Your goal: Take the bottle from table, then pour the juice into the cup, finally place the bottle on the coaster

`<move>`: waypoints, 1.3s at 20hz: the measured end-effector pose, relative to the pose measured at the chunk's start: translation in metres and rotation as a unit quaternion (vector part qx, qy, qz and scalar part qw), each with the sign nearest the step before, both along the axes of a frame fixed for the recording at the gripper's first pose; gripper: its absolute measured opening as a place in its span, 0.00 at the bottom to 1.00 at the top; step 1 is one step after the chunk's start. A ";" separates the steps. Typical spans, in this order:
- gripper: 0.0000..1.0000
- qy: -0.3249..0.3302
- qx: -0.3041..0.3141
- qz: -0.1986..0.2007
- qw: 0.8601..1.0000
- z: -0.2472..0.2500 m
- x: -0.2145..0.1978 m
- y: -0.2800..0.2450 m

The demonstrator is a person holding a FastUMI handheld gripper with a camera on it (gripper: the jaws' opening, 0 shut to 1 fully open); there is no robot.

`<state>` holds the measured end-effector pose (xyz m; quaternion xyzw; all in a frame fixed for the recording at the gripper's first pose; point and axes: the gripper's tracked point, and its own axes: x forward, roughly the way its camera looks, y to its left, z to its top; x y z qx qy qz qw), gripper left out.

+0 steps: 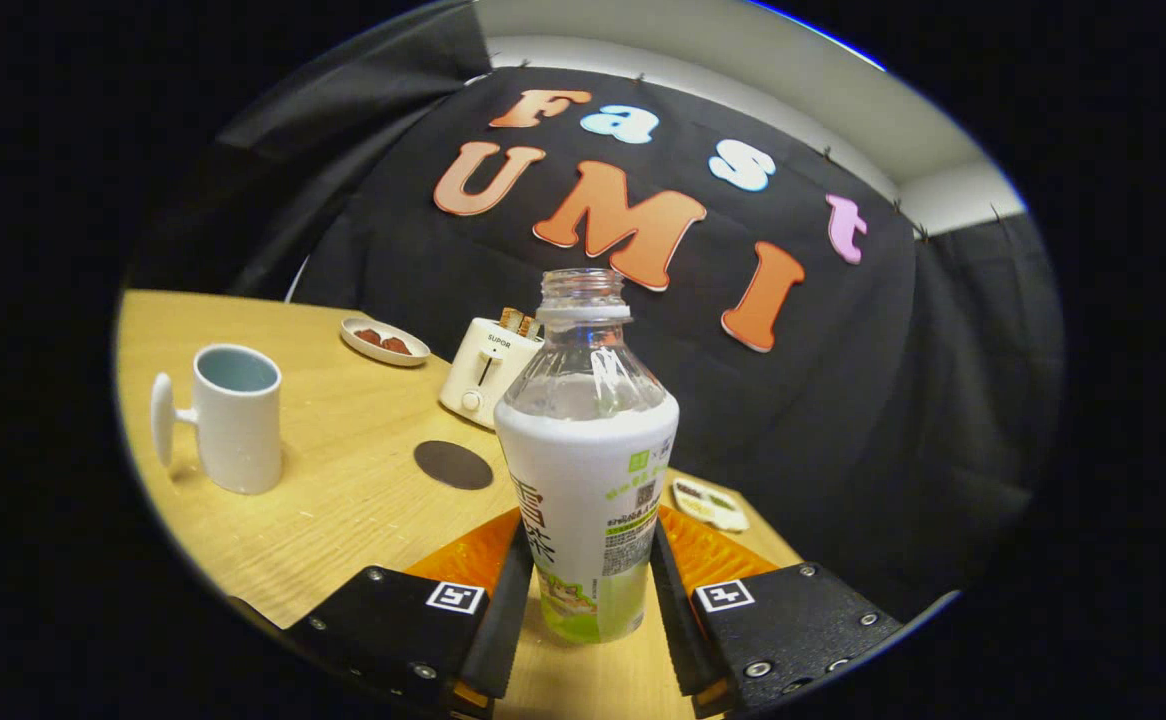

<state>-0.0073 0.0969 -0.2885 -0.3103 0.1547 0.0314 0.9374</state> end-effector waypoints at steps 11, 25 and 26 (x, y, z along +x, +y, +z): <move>0.61 -0.045 -0.203 0.090 0.974 0.007 0.020 0.053; 0.61 -0.103 -0.403 0.174 0.893 0.006 0.040 0.096; 0.61 -0.107 -0.415 0.177 0.886 0.005 0.040 0.098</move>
